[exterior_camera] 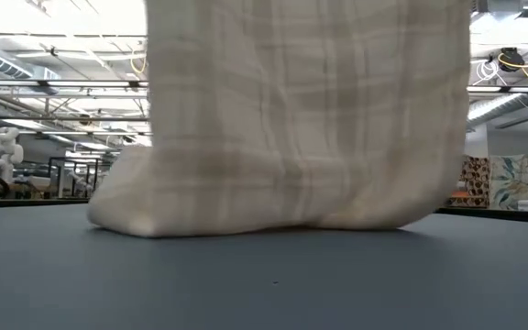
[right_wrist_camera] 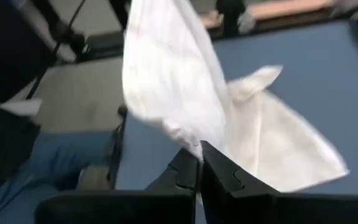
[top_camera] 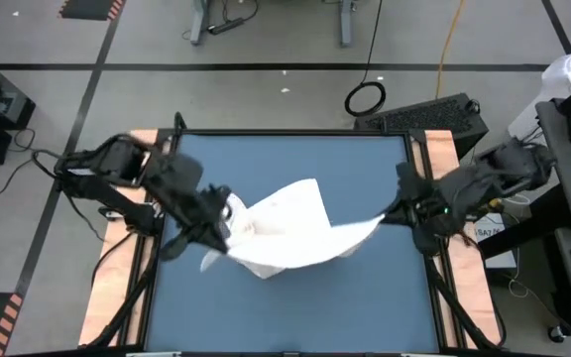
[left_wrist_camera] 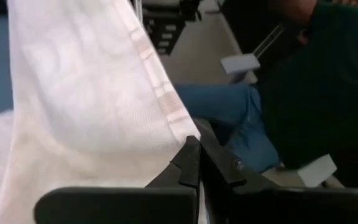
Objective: Roll towel
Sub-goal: Fold the white towel
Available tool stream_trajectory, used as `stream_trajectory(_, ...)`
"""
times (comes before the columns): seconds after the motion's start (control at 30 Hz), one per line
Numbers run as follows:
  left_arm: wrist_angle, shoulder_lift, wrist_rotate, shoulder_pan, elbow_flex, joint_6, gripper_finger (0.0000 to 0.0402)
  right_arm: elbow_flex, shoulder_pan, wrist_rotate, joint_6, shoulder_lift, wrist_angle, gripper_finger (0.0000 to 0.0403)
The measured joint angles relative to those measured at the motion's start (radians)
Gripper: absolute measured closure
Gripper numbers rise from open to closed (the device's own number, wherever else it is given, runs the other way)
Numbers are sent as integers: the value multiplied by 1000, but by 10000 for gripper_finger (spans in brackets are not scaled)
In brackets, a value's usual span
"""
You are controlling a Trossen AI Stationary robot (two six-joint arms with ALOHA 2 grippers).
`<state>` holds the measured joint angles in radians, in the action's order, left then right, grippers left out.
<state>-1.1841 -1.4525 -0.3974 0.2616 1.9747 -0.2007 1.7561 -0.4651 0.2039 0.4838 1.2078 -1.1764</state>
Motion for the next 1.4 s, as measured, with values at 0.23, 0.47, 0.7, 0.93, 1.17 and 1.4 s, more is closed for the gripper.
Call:
stream_trajectory(0.23, -32, -1, 275, 200, 0, -131, 393, 0, -148, 61, 124, 120, -50, 403)
stream_trajectory(0.47, 16, -7, 565, 348, -115, -161, 393, 0, -293, 200, 188, 277, -62, 403)
stream_trajectory(0.7, 174, -8, 733, 448, -332, -228, 393, 0, -379, 295, 283, 380, -75, 403)
stream_trajectory(0.93, 316, -8, 917, 547, -530, -360, 393, 0, -416, 379, 367, 461, -104, 403)
stream_trajectory(1.17, 387, -8, 1120, 585, -688, -450, 393, 0, -388, 460, 428, 542, -243, 403)
stream_trajectory(1.4, 383, -9, 1277, 529, -761, -466, 393, -53, -335, 530, 441, 574, -276, 403)
